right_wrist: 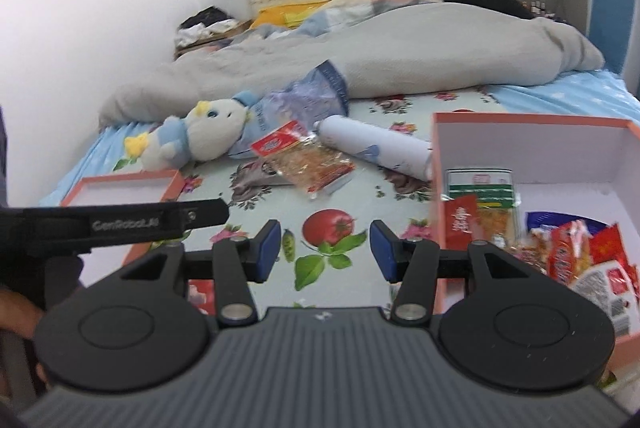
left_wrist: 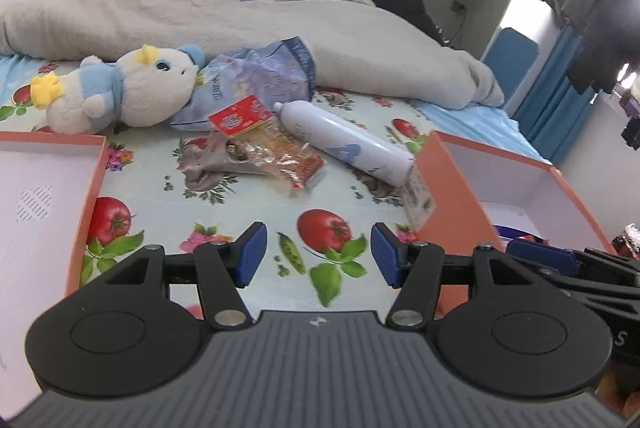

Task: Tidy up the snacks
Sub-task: 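Withdraw both open tools from the box toward the red-labelled packet, then close the left tool on the clear snack bag while right tool grasps red-labelled packet, then lift the clear bag with left tool while right tool lifts the red-labelled packet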

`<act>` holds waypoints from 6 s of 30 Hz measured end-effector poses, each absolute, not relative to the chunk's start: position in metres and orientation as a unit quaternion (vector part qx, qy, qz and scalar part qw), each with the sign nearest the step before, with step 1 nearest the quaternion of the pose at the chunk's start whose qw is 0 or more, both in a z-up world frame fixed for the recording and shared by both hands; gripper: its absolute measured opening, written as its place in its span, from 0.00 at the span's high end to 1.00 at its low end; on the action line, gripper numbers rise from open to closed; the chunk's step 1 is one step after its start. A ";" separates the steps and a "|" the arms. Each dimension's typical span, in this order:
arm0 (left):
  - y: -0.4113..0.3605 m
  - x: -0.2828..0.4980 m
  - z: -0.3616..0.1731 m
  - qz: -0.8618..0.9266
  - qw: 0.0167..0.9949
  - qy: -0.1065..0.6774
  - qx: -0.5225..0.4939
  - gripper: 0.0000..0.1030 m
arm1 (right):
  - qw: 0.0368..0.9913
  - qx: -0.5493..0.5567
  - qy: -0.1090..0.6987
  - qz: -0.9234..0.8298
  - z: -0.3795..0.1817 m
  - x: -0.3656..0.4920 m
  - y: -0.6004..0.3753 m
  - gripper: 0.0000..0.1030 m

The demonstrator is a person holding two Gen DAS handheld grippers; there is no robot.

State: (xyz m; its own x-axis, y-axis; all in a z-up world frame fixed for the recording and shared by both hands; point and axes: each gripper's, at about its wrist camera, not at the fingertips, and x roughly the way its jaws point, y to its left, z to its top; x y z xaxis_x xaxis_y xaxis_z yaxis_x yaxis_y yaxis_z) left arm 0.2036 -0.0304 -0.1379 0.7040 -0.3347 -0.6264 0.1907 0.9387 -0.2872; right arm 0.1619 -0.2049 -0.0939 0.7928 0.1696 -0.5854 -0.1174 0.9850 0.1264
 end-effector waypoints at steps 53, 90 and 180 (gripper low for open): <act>0.022 0.425 -0.260 -0.169 0.887 0.418 -0.101 0.29 | 0.874 -0.214 0.385 0.206 -0.220 0.411 -0.133 0.35; 0.010 0.438 -0.259 -0.104 0.891 0.425 -0.122 0.53 | 0.902 -0.053 0.412 0.118 -0.189 0.388 -0.157 0.94; 0.018 0.205 -0.196 -0.082 0.889 0.434 -0.123 0.66 | 0.892 -0.008 0.448 0.056 -0.219 0.221 -0.164 0.12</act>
